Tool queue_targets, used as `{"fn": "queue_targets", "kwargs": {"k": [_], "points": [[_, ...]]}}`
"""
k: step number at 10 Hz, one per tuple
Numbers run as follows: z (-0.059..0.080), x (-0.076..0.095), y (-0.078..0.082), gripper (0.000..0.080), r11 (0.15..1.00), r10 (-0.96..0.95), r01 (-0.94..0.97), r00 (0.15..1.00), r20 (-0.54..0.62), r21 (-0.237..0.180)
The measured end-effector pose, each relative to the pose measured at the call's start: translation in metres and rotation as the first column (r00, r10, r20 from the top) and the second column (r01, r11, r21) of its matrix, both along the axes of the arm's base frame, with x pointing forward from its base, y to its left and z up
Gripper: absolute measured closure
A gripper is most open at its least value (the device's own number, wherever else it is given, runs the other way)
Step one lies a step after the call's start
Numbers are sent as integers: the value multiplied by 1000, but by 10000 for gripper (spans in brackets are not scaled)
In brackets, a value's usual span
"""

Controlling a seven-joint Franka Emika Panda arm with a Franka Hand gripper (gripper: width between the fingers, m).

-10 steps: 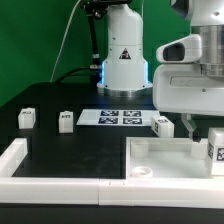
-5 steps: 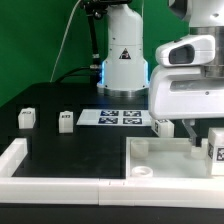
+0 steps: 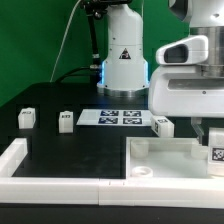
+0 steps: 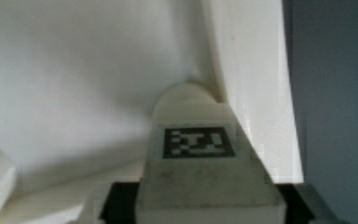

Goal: Assemble one leg

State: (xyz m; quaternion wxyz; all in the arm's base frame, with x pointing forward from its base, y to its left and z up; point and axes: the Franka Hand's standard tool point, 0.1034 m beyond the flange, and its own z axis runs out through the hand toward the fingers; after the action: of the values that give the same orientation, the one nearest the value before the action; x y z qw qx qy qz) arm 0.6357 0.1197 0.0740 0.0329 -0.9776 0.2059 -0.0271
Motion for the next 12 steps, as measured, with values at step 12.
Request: {"fn": "queue_targets", "kwargs": {"k": [12], "points": [[-2, -1, 3, 203, 569, -815, 821, 570, -100, 45]]}}
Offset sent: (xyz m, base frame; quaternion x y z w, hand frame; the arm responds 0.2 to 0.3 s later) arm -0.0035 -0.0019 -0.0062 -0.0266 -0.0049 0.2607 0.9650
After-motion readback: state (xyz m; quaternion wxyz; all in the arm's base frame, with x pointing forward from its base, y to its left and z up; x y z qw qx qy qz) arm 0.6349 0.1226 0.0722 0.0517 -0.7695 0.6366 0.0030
